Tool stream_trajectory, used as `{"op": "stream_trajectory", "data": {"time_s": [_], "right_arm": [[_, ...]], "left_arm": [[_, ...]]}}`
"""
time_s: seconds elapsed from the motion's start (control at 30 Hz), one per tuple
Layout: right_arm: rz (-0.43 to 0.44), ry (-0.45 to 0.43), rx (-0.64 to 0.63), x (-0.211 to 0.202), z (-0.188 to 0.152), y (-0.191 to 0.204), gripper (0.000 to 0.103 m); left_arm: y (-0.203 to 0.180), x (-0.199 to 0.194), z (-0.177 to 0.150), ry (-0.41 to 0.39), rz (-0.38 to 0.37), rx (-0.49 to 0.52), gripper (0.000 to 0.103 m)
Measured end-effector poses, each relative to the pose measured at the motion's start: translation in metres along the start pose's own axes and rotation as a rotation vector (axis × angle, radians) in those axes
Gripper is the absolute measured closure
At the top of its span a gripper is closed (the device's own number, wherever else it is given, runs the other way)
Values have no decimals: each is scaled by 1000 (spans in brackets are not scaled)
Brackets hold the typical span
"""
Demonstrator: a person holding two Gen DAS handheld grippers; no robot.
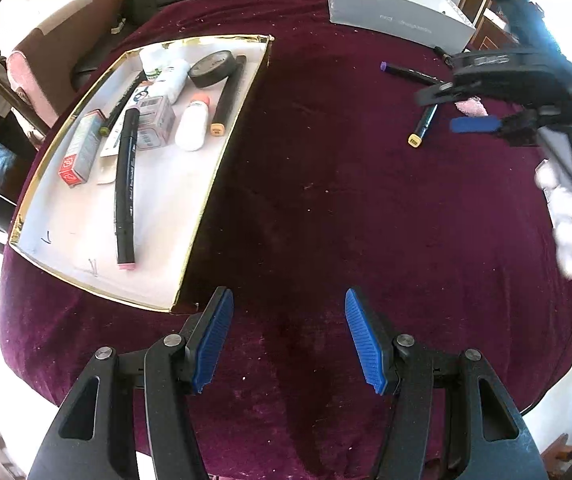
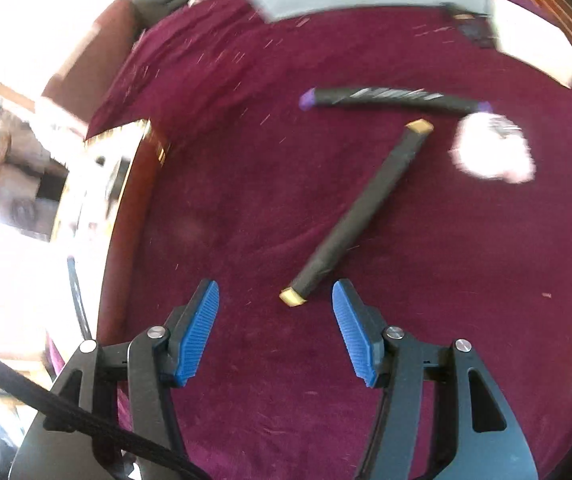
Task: Organize objects
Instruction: 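Grasp the pink fluffy item with the right gripper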
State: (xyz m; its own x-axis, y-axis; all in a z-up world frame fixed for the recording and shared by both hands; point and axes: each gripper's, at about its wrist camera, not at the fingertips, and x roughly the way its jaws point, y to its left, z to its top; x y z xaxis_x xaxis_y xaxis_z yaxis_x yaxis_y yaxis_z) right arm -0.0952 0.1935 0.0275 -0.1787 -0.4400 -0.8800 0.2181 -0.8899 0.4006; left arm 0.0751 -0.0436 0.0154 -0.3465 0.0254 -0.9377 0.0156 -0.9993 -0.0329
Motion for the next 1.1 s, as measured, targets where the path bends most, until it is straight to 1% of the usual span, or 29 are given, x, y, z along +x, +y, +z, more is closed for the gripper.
{"op": "stream_trajectory", "data": {"time_s": [0.07,0.13,0.2,0.23,0.27,0.37,0.43,0.5,0.6,0.67,0.7,0.77,0.83,0.87,0.9,1.0,1.1], "right_arm": [[-40,-69,64,-19,10,-26,44],[-101,-126,142,-36,19,-56,44],[-139,-148,198,-45,27,-78,44],[-165,-158,213,-48,34,-90,44],[-187,-163,215,-48,38,-95,44],[-242,-163,207,-39,56,-99,44],[-263,-153,205,-28,69,-99,44],[-306,-125,175,-13,79,-94,44],[-300,-68,148,6,80,-92,44],[-329,-59,156,12,79,-91,56],[-335,-72,163,9,77,-91,58],[-295,-70,180,3,71,-95,61],[-272,-62,186,-4,63,-99,61],[-259,-61,193,-9,56,-102,61],[-252,-61,200,-13,49,-104,61],[-206,-50,223,-28,18,-110,61],[-162,-64,243,-40,-16,-109,60]], "left_arm": [[1,0,0,0,-14,-6,50],[1,1,1,-1,-25,-10,50],[1,0,1,-7,-49,-15,50],[1,-1,1,-12,-61,-16,50],[1,-1,2,-14,-73,-19,51],[4,-1,4,-13,-103,-38,50],[6,-2,5,-20,-120,-49,51],[7,-4,8,-29,-128,-58,51],[6,-2,18,-31,-142,-65,51],[2,-1,28,-45,-140,-52,51],[-1,0,32,-54,-146,-40,51],[-9,3,42,-72,-155,-5,51],[-21,9,54,-87,-155,44,51],[-29,13,61,-92,-166,68,51],[-33,18,67,-86,-172,76,51],[-48,33,86,-58,-183,99,51],[-65,42,104,-50,-152,148,51]]}}
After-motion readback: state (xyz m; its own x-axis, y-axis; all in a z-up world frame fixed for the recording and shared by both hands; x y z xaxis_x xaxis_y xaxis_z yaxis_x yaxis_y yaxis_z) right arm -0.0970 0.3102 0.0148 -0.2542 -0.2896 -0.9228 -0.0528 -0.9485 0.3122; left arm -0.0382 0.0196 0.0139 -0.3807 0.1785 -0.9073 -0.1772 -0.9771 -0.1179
